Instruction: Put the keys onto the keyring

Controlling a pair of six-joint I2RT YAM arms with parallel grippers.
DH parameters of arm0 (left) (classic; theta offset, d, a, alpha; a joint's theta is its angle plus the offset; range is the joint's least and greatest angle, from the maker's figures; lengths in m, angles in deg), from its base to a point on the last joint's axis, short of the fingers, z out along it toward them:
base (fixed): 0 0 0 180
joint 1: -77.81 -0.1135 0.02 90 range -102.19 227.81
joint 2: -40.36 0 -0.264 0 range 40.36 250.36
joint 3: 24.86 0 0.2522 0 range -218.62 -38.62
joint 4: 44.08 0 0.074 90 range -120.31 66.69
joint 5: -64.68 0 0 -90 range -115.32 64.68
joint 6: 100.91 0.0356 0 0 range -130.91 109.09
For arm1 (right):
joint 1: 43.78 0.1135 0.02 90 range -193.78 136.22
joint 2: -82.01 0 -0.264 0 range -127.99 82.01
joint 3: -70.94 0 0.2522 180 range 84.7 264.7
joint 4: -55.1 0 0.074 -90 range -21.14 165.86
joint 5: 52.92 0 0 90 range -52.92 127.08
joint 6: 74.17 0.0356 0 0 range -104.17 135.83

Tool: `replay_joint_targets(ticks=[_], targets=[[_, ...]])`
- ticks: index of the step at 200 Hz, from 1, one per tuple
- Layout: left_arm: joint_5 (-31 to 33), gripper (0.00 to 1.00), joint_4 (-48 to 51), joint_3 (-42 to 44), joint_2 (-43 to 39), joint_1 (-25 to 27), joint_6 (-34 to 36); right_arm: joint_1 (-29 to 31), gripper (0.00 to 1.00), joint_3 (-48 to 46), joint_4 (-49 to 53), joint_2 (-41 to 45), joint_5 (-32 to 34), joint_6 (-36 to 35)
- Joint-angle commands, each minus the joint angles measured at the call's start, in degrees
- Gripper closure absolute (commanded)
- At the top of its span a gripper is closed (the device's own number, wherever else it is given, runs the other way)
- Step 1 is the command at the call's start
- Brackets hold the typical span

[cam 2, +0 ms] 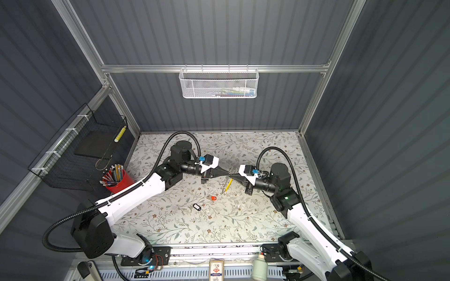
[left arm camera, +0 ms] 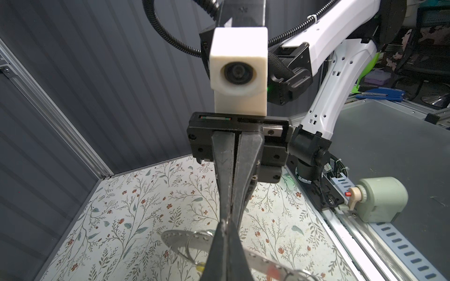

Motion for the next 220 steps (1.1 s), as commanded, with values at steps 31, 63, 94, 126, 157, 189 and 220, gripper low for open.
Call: replay_joint_targets(ticks=[31,63,94,126,157,189,220], targets=[[-0.89,1.00,0.88,-0.44,-1.13,-0.28,0.00,-0.09,1.00,1.52,-0.22,-0.03,-0.78,0.09],[0.77,0.99,2.50,-0.56,-1.50,-0.28,1.17,-0.09,1.00,1.51,-0.19,-0.16,-1.12,0.01],[2.17,0.76,4.50,-1.16,-1.96,-1.09,1.93,-0.13,1.00,1.34,0.06,-0.38,-1.46,-0.16],[3.06,0.71,7.94,-1.60,-2.57,-2.13,4.28,-0.17,1.00,1.44,0.17,-0.60,-1.66,-0.35],[2.72,0.72,11.20,-2.39,-2.28,-2.14,6.65,-0.09,1.00,1.93,1.12,-0.90,-1.97,-0.98],[1.36,0.73,12.22,-3.63,-0.85,-2.13,7.18,-0.12,1.00,2.29,0.86,-1.26,-2.42,-1.20],[0.26,0.73,12.17,-4.25,0.12,-2.13,6.96,-0.06,1.00,2.81,1.64,-1.43,-2.53,-2.06]])
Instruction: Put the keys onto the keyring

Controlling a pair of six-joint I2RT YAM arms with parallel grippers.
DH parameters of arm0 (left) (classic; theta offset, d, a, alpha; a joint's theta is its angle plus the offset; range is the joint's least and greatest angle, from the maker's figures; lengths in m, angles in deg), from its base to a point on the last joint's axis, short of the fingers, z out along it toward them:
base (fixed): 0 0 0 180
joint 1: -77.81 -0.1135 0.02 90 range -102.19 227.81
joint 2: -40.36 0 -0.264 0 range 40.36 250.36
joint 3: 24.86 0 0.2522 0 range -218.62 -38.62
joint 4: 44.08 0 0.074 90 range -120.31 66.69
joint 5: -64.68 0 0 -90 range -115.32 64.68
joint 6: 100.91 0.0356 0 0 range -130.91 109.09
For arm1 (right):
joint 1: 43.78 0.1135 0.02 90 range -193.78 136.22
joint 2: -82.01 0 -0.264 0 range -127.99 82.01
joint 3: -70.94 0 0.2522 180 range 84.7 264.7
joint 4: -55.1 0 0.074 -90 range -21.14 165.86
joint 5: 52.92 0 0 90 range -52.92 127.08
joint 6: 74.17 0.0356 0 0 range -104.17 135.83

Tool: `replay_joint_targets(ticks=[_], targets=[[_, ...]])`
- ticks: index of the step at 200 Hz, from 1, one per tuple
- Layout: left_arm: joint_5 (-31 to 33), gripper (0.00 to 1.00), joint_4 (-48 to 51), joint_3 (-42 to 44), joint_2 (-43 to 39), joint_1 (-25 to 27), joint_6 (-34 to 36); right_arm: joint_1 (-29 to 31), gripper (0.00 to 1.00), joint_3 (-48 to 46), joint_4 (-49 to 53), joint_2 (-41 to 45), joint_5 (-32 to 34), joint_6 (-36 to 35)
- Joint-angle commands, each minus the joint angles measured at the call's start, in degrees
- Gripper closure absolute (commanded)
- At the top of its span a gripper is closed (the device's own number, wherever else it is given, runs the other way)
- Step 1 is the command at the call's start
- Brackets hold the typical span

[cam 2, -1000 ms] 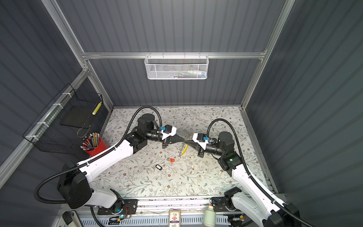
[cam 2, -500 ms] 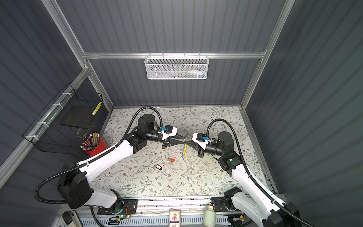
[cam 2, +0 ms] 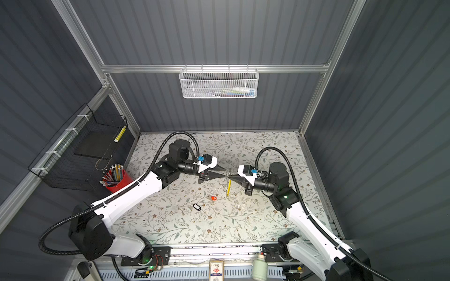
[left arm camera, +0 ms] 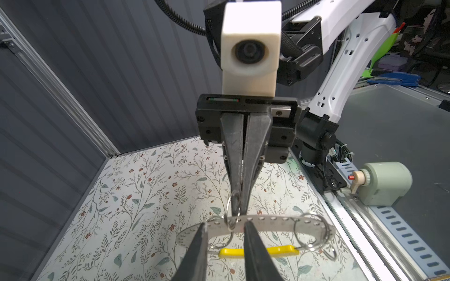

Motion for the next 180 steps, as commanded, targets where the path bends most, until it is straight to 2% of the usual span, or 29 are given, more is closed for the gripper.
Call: replay_joint_targets(ticks=[1,66,180], targets=[[-2.03,0.73,1.68,-2.06,1.05,-0.16,0.99,-0.02,1.00,2.37,0.28,-0.12,-1.20,-1.35],[-3.34,0.76,3.71,-3.19,2.44,0.10,1.68,0.00,1.00,3.04,0.48,-0.91,-1.51,-1.85],[-4.16,0.88,3.28,-3.94,3.57,0.81,1.70,0.00,1.00,3.23,1.53,-1.78,-1.70,-2.67]])
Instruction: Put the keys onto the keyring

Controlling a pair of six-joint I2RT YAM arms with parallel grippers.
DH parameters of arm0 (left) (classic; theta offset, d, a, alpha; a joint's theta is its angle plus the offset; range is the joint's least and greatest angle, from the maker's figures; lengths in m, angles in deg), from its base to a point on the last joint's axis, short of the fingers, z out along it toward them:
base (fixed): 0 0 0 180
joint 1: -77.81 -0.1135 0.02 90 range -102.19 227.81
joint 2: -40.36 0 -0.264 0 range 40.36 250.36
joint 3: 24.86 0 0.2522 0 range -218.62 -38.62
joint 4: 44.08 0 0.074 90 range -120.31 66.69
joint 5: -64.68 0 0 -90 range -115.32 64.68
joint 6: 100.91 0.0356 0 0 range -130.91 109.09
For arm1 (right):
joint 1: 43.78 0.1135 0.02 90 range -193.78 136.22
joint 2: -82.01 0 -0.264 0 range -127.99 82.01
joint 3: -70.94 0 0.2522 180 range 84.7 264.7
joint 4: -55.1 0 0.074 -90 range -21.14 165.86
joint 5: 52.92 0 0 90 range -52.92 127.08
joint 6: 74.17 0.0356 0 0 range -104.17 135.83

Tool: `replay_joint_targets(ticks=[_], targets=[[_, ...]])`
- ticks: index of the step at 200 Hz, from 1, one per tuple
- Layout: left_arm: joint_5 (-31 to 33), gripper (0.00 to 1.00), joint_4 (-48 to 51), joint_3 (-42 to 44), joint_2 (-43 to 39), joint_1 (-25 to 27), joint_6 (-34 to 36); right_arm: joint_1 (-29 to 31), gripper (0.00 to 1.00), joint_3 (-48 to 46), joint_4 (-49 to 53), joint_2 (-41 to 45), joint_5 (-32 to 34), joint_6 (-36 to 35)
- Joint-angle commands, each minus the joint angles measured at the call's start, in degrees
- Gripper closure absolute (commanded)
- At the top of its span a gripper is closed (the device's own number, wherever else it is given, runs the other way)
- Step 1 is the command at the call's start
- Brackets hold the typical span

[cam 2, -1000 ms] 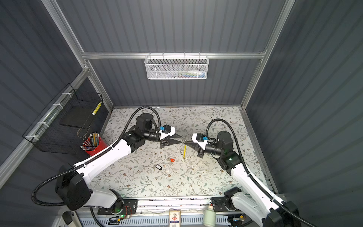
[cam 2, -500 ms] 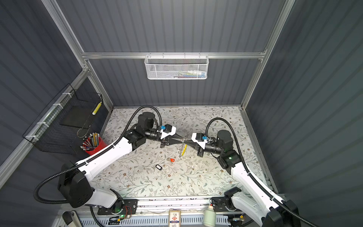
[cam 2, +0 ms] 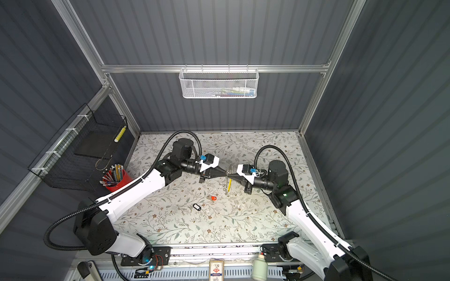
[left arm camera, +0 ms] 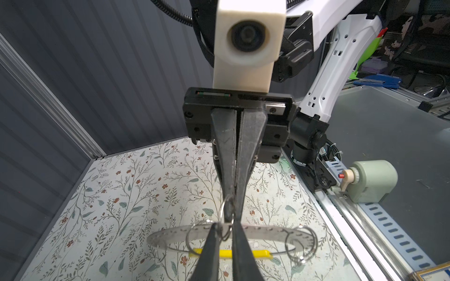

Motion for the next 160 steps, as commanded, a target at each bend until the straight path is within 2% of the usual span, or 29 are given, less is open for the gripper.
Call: replay_joint_targets(ticks=[1,54,77,95,102,121,141,160], targets=[[-1.81,0.89,0.71,-1.94,0.86,0.52,0.47,0.00,1.00,1.66,0.64,-0.41,-0.86,-0.79],[-2.21,0.92,0.53,-2.12,1.09,0.69,0.49,0.02,1.00,1.97,1.04,-0.68,-0.83,-0.96],[-2.21,0.97,0.41,-1.87,0.97,0.87,1.09,0.00,1.00,1.98,1.08,-0.81,-0.59,-0.85],[-0.57,1.00,0.18,-0.88,0.23,0.96,2.87,0.02,0.93,1.46,1.06,-0.53,0.35,-0.89],[0.70,1.00,-0.11,-0.23,-0.35,0.96,3.84,0.00,0.85,1.05,1.12,-0.30,1.24,-1.05],[4.90,1.00,-2.04,2.01,-2.42,0.96,6.62,-0.07,0.81,-0.48,1.12,0.58,3.92,-1.91],[8.74,1.00,-2.14,3.16,-3.88,0.97,8.94,-0.24,0.71,-2.55,0.88,1.33,7.39,-2.05],[11.29,1.00,-2.17,4.25,-5.02,0.96,9.32,-0.33,0.66,-3.68,1.40,1.77,9.29,-1.18]])
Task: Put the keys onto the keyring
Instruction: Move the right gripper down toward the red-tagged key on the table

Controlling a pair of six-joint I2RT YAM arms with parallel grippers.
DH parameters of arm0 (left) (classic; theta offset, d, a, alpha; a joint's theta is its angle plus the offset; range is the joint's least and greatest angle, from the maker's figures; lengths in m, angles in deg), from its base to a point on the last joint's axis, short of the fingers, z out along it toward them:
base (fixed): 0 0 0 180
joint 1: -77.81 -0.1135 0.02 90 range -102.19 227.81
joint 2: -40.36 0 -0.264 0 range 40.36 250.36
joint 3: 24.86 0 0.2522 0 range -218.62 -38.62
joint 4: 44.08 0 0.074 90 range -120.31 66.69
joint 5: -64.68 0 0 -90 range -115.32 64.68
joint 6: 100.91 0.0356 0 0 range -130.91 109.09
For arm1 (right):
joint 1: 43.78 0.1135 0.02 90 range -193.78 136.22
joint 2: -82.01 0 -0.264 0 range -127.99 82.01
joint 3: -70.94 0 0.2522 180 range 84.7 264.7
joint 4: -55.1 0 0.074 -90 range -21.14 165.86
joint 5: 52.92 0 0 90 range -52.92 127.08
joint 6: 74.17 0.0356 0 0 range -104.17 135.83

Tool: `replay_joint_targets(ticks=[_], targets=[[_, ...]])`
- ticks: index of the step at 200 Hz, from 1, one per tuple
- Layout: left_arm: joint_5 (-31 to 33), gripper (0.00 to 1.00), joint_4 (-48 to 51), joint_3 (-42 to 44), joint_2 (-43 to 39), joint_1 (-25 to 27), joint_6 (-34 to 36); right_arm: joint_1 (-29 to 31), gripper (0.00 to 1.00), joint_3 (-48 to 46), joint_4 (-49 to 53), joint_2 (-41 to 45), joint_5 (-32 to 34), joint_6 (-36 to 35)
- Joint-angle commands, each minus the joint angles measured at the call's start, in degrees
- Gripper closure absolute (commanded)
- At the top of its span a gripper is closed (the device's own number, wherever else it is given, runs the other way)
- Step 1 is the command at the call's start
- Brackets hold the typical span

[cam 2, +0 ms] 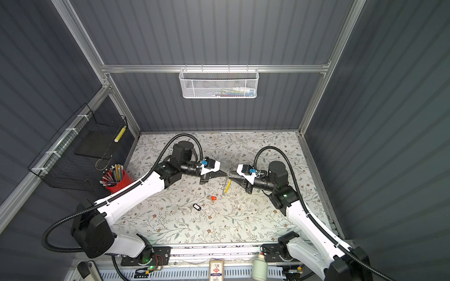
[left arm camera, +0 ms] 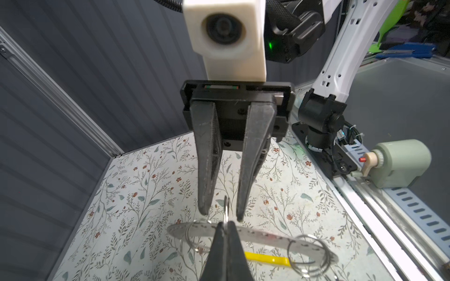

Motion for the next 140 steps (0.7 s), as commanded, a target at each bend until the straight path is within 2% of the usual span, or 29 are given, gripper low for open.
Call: replay_joint_targets(ticks=[1,32,65,102,140], targets=[[4.74,1.00,-1.31,1.48,-2.84,0.26,2.88,-0.12,0.66,-1.83,0.67,0.93,3.99,0.45],[7.25,1.00,-3.92,5.53,-4.65,-2.39,-0.58,-0.02,0.64,0.57,6.77,0.04,7.38,4.53],[8.32,1.00,-10.01,12.56,-8.14,-7.27,-6.27,1.48,0.64,5.12,18.75,-4.45,10.63,2.67],[9.64,1.00,-10.86,18.19,-13.03,-12.53,-7.92,5.39,0.66,8.02,22.14,-12.09,13.77,1.82],[9.35,1.00,-13.87,24.14,-17.21,-19.73,-9.40,12.29,0.68,10.75,24.65,-19.92,15.56,-9.12]])
